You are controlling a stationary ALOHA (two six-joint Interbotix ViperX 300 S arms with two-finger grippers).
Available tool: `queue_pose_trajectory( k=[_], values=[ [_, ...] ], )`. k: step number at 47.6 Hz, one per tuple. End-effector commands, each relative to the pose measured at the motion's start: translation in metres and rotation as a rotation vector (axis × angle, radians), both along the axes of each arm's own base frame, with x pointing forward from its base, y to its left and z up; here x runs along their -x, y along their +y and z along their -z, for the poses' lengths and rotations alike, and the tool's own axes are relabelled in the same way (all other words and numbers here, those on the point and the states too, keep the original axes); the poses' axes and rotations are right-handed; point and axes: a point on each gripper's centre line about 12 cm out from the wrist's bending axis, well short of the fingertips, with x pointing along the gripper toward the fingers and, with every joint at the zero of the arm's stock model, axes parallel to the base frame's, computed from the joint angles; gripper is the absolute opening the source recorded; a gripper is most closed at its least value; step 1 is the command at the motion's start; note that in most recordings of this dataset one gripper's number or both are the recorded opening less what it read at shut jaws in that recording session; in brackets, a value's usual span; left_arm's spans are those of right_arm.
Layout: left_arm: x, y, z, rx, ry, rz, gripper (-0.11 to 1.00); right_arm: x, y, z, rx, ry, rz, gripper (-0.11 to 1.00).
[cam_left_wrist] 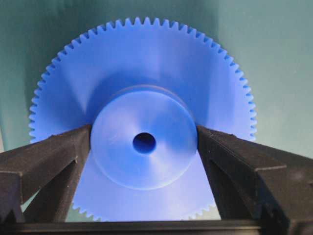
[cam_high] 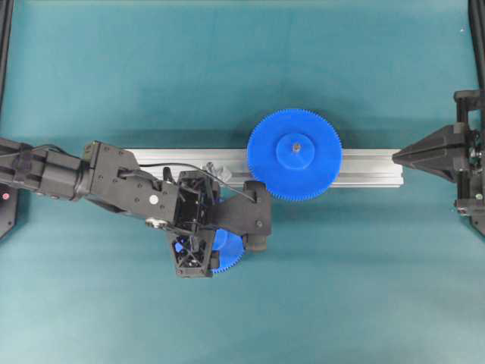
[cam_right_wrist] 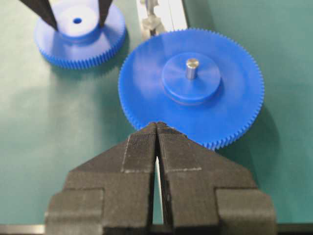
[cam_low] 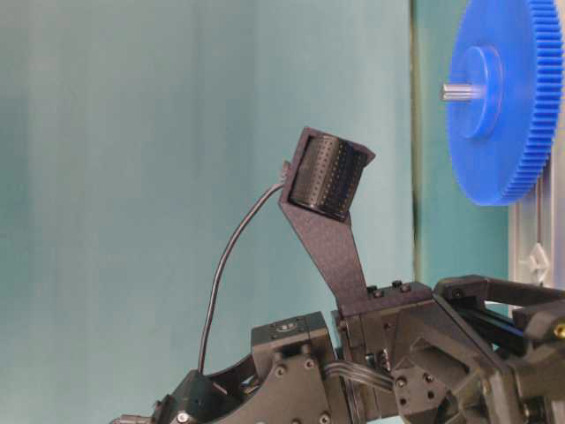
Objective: Insert the small gear onto the shaft.
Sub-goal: 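Close the left gripper on the hub of the blue gear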
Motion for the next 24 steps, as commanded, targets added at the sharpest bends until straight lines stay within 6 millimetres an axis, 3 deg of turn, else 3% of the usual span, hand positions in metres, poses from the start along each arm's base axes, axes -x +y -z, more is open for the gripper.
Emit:
queue_pose_trajectory(
  k=[1, 15, 24],
  values=[
    [-0.0013, -0.0021, -0.0056, 0.008, -0.019, -0.01, 0.94, -0.0024, -0.0005, -0.0055, -0.007, -0.017, 0.005, 0.05],
    [-0.0001, -0.002, -0.0015, 0.008, -0.011, -0.014, 0.9, -0.0023, -0.0005, -0.0049, -0.007, -0.016, 0.005, 0.05],
    [0.0031, -0.0015, 0.0002, -0.003, 0.006, 0.01, 0.69, -0.0024, -0.0008, -0.0055, -0.007, -0.018, 0.007, 0.05]
  ],
)
